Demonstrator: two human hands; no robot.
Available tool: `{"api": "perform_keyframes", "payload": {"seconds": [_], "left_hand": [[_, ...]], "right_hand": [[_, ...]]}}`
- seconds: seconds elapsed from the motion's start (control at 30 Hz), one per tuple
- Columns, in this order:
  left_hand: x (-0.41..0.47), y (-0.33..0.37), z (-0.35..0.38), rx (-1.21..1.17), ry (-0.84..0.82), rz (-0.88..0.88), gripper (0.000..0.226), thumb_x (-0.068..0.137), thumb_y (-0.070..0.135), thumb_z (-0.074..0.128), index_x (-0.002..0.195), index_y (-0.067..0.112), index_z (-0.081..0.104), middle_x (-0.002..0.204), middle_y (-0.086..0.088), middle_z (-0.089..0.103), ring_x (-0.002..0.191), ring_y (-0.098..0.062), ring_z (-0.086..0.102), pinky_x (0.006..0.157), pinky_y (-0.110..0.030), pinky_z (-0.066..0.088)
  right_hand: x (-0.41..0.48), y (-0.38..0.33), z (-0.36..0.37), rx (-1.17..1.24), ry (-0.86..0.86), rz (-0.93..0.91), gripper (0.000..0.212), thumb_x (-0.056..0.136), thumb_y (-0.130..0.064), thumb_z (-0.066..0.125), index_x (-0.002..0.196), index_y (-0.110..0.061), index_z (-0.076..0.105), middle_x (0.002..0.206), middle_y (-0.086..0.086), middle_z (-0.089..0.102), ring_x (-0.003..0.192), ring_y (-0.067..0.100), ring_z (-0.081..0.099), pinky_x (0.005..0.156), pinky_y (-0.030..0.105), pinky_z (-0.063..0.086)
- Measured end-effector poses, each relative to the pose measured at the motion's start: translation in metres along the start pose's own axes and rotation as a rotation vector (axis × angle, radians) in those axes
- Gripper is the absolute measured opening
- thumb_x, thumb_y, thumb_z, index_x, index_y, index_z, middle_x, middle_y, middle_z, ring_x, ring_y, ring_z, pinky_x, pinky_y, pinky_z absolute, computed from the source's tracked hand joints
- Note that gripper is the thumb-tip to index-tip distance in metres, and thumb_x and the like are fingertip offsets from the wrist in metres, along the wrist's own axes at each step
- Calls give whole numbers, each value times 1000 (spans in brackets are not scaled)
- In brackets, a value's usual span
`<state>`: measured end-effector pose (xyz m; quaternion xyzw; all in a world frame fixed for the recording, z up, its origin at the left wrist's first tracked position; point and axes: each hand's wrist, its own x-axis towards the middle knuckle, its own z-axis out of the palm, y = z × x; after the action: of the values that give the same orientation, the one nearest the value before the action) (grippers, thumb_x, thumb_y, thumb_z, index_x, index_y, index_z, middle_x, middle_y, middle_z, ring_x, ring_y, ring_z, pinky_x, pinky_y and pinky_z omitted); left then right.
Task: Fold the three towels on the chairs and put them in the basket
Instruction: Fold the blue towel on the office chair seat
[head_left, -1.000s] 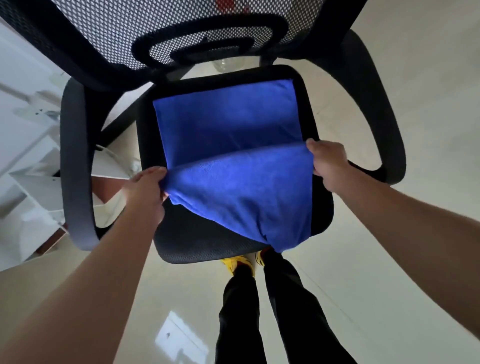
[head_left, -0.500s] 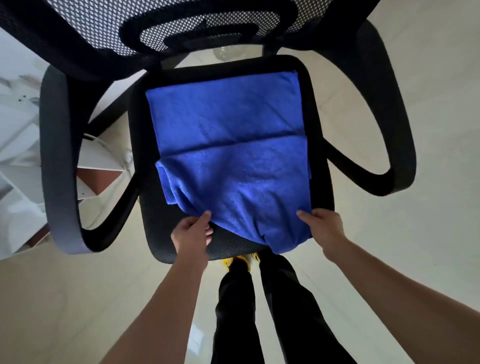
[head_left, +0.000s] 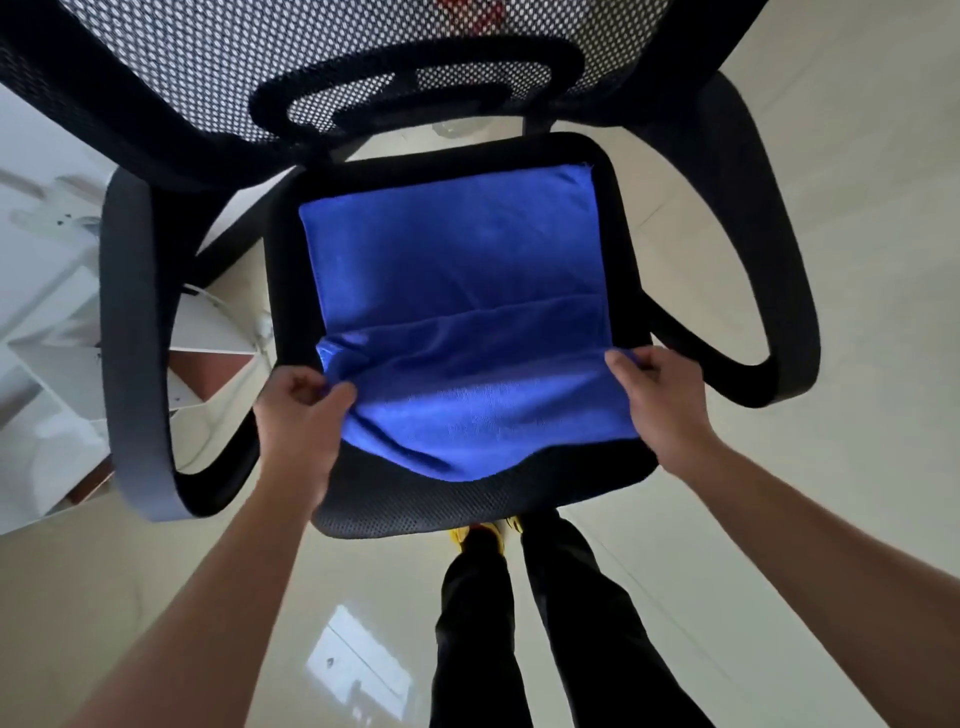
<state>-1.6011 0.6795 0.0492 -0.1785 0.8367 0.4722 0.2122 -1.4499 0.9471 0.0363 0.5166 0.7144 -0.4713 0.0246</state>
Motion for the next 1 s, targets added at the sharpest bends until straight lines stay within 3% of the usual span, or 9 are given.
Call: {"api": "perform_keyframes", "payload": {"seconds": [0.13,0.23,0.33,0.43,0.53,0.63,0.77,0.9,1.0], "left_hand": [[48,13,8,-153,56,-202,29,76,9,66,101,16,55,84,-6,61,69,-22,59,61,-29,52],[50,3,11,-290,-93,-350,8,85,20,67,87,16,61,69,1,64,54,-13,59,51,-21,49],[29,-25,14,-231,-135,-325,23,76,31,77,87,17,61,78,1,63,65,-14,59,63,-27,50],[0,-55,20,6,-86,-301,46,64,24,86,99,11,61,85,-2,64,71,-15,56,69,-30,45],[-19,-72,24,100,-147,-328,15,73,8,78,77,10,64,71,-3,60,69,-19,52,65,-25,42],[-18,-72,20,1,-93,-356,11,76,11,72,72,11,61,70,-4,56,71,-21,50,66,-31,43],[-9,-53,24,-40,-80,-361,36,68,35,82,79,12,57,75,-3,60,66,-21,53,64,-33,47],[6,-44,39,8,-90,-368,17,70,17,74,65,11,60,74,-9,64,70,-24,55,66,-32,47],[1,-45,40,-100,19,-378,15,69,10,68,70,11,54,67,-6,56,62,-21,49,55,-29,43]], "right_hand": [[42,-17,17,-25,-20,-1,27,93,-32,61,73,-15,59,66,-1,49,57,9,42,47,12,32],[49,-6,20,-54,-100,45,42,93,-37,61,64,-9,47,60,2,35,54,13,31,46,23,27],[38,14,18,-93,-120,65,50,85,-43,67,77,5,56,67,6,47,60,16,43,56,29,34],[24,33,18,-129,-137,105,35,80,-36,74,78,-4,61,68,1,57,61,16,58,57,18,42],[19,46,17,-15,-152,224,27,83,-30,74,75,-8,61,77,5,65,72,24,72,69,34,51],[11,40,8,103,-183,312,22,85,-28,73,81,-9,63,88,3,68,70,18,70,61,25,46],[-9,29,-3,150,-211,312,16,86,-28,72,83,-15,63,94,2,69,74,18,70,66,28,50],[-22,25,-1,155,-229,312,15,88,-27,70,89,-14,63,100,6,70,78,18,71,77,36,52],[-32,26,1,207,-185,334,13,88,-25,70,86,-18,59,102,5,69,80,19,71,83,39,54]]}}
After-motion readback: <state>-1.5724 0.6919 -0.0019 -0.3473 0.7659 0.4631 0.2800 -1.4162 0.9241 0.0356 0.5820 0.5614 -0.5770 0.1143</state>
